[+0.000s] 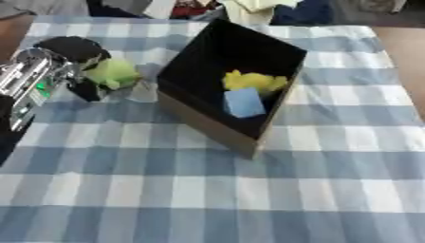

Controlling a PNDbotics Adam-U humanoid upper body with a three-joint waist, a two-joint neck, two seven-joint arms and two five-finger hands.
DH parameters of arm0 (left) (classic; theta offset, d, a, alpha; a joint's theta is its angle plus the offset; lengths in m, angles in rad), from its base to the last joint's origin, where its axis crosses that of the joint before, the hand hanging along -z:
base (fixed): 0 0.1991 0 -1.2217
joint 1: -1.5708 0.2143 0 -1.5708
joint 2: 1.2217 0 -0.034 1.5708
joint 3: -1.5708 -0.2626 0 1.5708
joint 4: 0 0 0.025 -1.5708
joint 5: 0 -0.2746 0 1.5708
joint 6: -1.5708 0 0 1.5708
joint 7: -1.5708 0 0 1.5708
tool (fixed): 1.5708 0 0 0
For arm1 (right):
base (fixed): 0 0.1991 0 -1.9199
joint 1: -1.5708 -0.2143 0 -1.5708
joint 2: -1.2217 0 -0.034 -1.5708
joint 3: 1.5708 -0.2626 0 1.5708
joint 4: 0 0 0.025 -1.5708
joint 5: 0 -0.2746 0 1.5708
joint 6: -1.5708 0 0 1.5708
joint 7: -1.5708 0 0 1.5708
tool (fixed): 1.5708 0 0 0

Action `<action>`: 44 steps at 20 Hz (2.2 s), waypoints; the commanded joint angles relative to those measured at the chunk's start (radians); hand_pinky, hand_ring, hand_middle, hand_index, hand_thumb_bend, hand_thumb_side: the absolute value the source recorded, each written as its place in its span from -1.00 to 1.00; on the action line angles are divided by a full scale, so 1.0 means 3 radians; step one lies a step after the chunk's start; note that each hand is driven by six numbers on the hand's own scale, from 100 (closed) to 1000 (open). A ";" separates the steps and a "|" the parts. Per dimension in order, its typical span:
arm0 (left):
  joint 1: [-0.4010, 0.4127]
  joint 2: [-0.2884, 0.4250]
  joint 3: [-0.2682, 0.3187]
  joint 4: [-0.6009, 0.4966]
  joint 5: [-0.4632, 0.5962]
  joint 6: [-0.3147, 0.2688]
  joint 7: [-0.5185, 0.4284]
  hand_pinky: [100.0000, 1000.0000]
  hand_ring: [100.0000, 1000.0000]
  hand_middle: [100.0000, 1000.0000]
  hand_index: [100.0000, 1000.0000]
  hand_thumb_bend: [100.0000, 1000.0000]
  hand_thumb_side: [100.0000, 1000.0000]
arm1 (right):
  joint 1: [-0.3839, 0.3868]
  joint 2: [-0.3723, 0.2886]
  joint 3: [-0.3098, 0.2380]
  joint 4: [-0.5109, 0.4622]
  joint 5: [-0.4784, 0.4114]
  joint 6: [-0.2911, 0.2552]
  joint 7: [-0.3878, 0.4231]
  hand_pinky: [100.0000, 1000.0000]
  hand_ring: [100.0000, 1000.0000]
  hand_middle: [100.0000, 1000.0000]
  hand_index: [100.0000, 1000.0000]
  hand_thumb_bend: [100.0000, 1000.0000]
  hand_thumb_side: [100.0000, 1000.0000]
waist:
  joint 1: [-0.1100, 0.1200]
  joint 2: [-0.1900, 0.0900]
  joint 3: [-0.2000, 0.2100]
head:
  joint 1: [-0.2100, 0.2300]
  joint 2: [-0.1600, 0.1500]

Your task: Pick up objects on the table and place them in the box.

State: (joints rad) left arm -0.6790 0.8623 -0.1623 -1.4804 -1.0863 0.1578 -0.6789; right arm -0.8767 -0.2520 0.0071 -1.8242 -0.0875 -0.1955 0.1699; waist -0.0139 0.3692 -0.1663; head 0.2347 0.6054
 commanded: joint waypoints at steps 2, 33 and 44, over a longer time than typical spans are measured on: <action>-0.0073 0.0111 0.0040 -0.0105 0.0073 0.0047 0.0019 0.40 0.59 0.37 0.71 -1.00 -0.50 | -0.0025 -0.0027 -0.0008 -0.0059 -0.0024 0.0012 0.0001 0.98 0.79 0.42 0.56 -1.00 0.25 | 0.0016 -0.0109 0.0008 | -0.0003 0.0017; -0.0758 -0.0257 -0.0183 -0.1180 0.0557 0.0052 -0.0242 0.32 0.50 0.26 0.63 -1.00 -0.49 | 0.0070 0.0024 0.0007 -0.0101 -0.0039 0.0053 -0.0011 0.98 0.79 0.42 0.56 -1.00 0.26 | 0.0045 -0.0228 0.0045 | -0.0117 0.0154; -0.0984 -0.0661 -0.0540 -0.0752 0.0524 -0.0036 -0.0194 0.30 0.48 0.22 0.60 -1.00 -0.44 | 0.0065 0.0057 0.0023 -0.0120 -0.0060 0.0073 0.0018 0.98 0.79 0.41 0.56 -1.00 0.26 | 0.0067 -0.0206 -0.0010 | -0.0050 0.0132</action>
State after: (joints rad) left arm -0.9509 0.6598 -0.3222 -1.7147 -0.9195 0.1526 -0.7416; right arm -0.8441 -0.2303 0.0136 -1.8366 -0.0997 -0.1752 0.1752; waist 0.0052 0.3267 -0.1681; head 0.2153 0.6500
